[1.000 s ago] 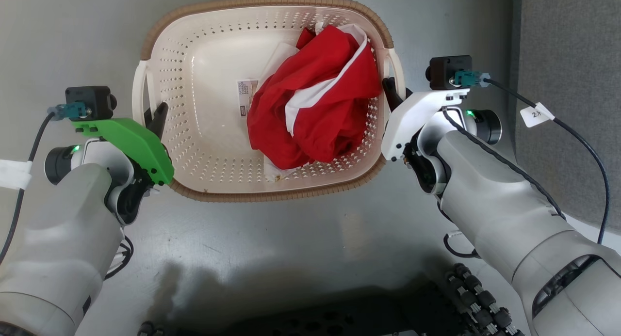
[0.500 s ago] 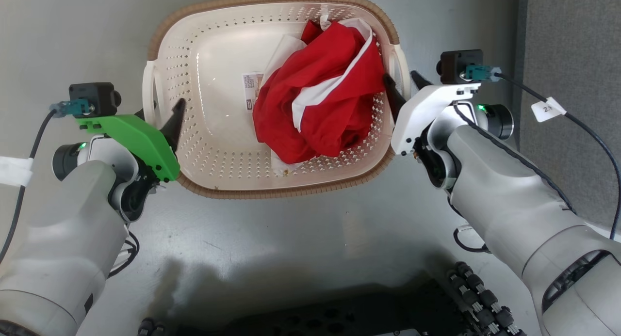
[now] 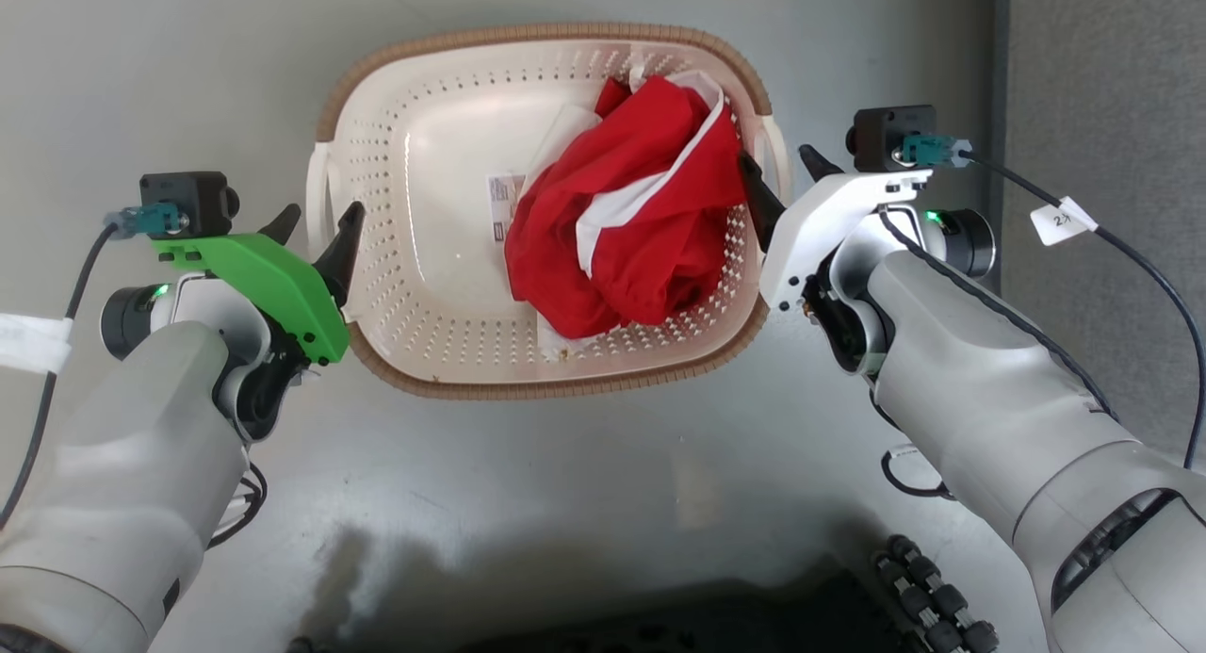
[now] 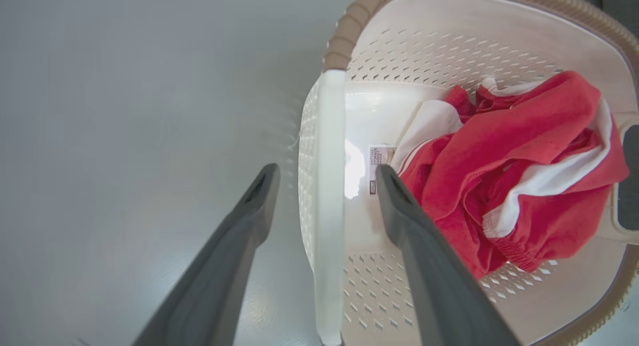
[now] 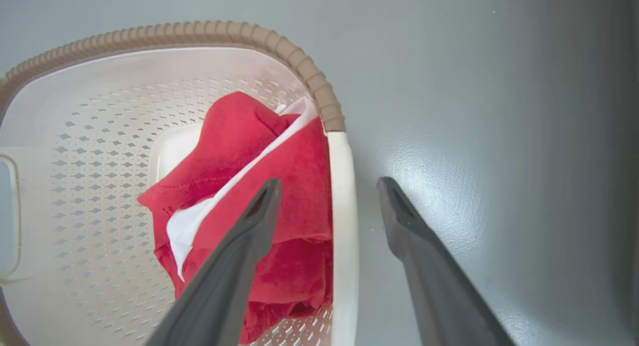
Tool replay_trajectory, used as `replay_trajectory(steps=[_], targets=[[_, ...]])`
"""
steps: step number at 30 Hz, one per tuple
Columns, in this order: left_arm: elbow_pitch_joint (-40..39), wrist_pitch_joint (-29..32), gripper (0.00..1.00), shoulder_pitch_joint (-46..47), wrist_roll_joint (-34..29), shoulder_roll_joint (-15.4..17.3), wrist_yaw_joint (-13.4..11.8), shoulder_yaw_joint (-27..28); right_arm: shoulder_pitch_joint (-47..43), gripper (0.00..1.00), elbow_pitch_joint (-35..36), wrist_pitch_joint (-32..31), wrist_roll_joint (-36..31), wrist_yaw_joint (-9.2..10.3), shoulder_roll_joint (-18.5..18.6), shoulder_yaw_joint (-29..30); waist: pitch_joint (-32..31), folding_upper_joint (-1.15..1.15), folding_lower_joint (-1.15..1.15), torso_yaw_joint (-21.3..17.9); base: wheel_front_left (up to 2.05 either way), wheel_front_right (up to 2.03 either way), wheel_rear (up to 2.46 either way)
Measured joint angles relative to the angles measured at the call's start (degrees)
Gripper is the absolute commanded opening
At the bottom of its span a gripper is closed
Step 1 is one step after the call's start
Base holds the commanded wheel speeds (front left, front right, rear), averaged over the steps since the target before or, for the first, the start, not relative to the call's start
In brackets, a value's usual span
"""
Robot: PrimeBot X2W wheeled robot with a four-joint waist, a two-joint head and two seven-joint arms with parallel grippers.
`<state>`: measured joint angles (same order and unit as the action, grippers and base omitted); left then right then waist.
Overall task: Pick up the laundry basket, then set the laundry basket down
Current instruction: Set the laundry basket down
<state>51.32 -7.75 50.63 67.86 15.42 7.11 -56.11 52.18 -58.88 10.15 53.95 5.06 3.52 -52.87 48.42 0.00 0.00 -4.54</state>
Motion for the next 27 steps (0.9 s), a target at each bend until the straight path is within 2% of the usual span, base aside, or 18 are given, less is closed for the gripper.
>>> replay_trajectory(steps=[9, 14, 22, 27], targets=[[-1.7, -5.4, 1.0, -0.2, -2.4, 0.6, 0.0, -1.6, -1.6, 1.0, -0.7, 2.5, 0.0, -0.1, 0.0, -0.4, -5.4, 0.0, 0.0, 0.3, 0.0, 0.0, 0.0], [-2.4, -6.2, 1.0, -0.3, -3.6, 0.7, 0.0, -1.6, -2.4, 1.0, -0.6, 3.5, 0.0, -0.1, 0.0, 0.4, -7.8, 0.0, 0.0, 0.6, 0.0, 0.0, 0.0], [-4.1, -6.8, 1.0, -1.9, -7.2, 2.7, 0.0, -0.8, -3.9, 1.0, 1.5, 4.2, -0.7, 0.02, 0.0, 1.1, -12.7, 0.0, -0.01, 0.9, 0.0, 0.0, 0.0], [-9.9, -6.7, 1.0, -1.9, -10.1, 3.6, -0.2, 6.1, -4.8, 1.0, 4.6, 4.2, -2.3, 0.6, 0.3, 4.0, -15.7, 0.0, -0.01, 1.1, 0.0, 0.0, 0.0]])
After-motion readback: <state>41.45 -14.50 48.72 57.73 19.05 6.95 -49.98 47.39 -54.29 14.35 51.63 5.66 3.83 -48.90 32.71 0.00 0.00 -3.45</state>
